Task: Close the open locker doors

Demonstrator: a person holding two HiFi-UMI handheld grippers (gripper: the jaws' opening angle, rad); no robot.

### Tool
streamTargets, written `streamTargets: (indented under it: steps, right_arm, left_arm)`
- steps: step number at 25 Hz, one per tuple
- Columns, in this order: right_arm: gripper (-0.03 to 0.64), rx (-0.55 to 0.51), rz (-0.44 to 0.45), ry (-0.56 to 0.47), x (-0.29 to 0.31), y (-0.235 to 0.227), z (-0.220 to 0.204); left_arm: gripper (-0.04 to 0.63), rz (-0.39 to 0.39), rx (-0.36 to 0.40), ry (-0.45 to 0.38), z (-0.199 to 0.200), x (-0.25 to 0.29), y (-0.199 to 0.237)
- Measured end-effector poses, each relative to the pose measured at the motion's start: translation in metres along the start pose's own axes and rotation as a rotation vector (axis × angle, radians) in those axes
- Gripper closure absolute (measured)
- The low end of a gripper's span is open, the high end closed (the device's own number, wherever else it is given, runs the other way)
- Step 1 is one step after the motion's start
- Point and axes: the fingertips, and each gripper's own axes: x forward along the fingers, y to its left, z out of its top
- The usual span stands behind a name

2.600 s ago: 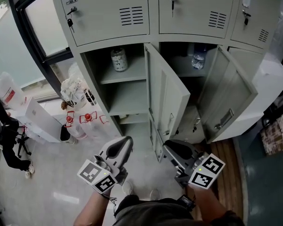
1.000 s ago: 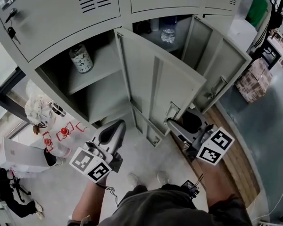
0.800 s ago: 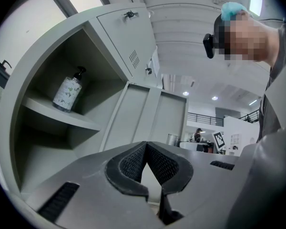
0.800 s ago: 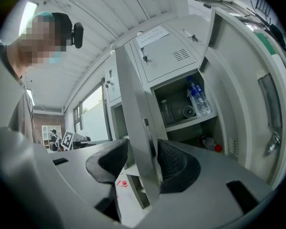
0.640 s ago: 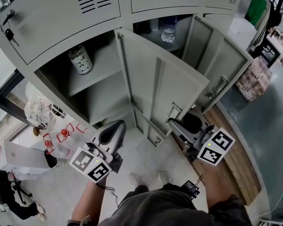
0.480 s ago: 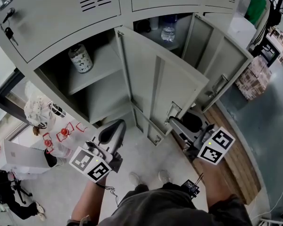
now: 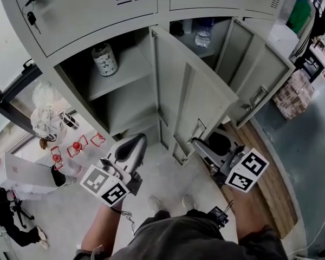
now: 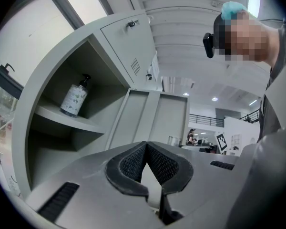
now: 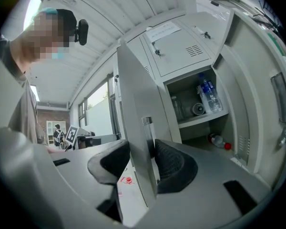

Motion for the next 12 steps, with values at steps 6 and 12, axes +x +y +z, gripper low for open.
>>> streamTargets:
  steps: [6,12]
  right_arm:
    - [0.460,-0.018,0.024,0.011,0.016,0.028,-0.005]
    - [0.460,-0.031,0.075,0.024,0.035,0.057,-0.010]
  left_arm:
    - [0.588,0.002,0.010,-0.017,0.009,-0.021,0.005]
    - [0.588,0.012,0.019,-0.030,0.018,-0.041,0.013]
